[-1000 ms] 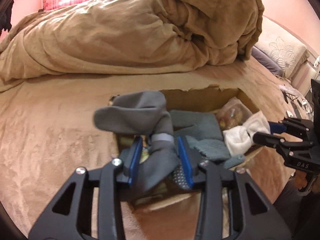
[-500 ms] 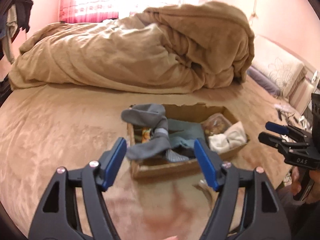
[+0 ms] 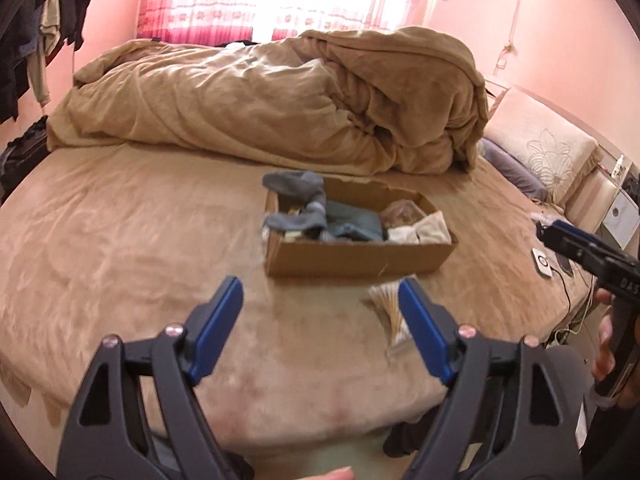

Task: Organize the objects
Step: 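Grasp the bag of cotton swabs with the right gripper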

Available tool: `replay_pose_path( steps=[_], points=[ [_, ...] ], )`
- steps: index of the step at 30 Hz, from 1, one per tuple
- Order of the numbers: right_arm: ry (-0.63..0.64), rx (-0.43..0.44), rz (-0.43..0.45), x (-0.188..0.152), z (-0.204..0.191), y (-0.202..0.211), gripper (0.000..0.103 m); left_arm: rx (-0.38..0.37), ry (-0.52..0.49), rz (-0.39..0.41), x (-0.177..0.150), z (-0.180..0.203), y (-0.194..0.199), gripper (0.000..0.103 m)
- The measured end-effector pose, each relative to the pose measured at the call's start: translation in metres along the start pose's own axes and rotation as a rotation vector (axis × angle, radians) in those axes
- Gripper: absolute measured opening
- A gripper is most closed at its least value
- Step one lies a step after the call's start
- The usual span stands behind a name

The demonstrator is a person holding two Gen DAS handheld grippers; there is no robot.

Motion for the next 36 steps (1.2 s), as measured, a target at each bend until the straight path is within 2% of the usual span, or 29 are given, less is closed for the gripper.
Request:
replay_pose_path(
  steps=[5,10,14,25,36],
  points=[
    [0.005,0.003,-0.005,-0.010,-0.009,0.013,0.076,0.047,0.026,-0.001,-0.018,-0.005,0.010,0.084],
    [0.008,0.008,-0.038,-0.023,-0.017,0.004,0.076,0.080,0.028,-0.019,-0.031,-0.008,0.004,0.084],
    [0.024,0.018,-0.082,-0.036,-0.025,-0.016,0.081,0.091,0.029,-0.049,-0.045,-0.011,-0.010,0.084],
    [0.050,0.047,-0.204,-0.065,-0.041,-0.078,0.081,0.111,0.058,-0.124,-0.071,-0.033,-0.051,0.084],
    [0.070,0.032,-0.294,-0.086,-0.050,-0.143,0.081,0.140,0.076,-0.145,-0.081,-0.052,-0.075,0.084]
  ],
)
Point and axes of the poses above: each gripper's, at about its wrist camera, not at the fingertips, and y roughly against the way its jaws point, z to its right, x to its top, the point moved 5 cm from there along -y, roughly the way its jaws point, and after that the axes turned 1 degree about y, right-handed, at the moved point
